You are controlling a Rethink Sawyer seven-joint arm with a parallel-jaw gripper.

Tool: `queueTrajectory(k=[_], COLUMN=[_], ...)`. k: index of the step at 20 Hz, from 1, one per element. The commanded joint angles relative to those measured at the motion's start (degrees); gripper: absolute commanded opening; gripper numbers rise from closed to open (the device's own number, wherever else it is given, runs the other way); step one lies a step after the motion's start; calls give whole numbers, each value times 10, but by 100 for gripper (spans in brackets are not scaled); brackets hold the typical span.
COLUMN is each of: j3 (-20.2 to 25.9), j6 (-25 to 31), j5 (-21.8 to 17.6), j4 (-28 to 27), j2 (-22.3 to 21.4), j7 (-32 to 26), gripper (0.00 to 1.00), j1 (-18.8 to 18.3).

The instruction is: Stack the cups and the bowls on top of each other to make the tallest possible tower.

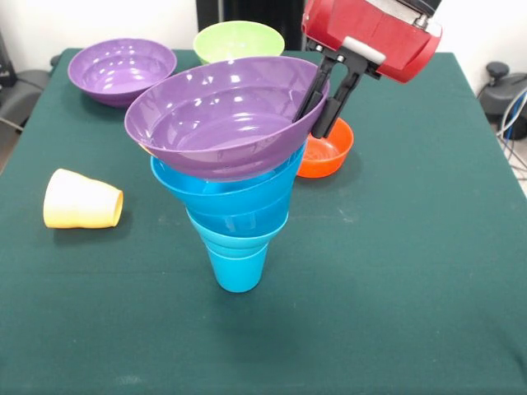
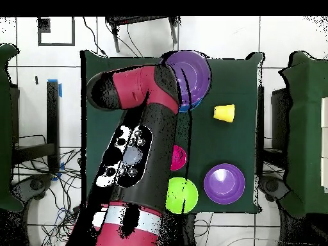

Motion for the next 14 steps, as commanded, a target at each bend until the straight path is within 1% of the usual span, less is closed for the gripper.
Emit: queueTrajectory(k=[1, 14], j3=[64, 65], j6=[-8, -29], j5=[-62, -64], j4=[48, 48], j2=[25, 29], j7=[-82, -71], gripper=[0, 0], j1=[-9, -10])
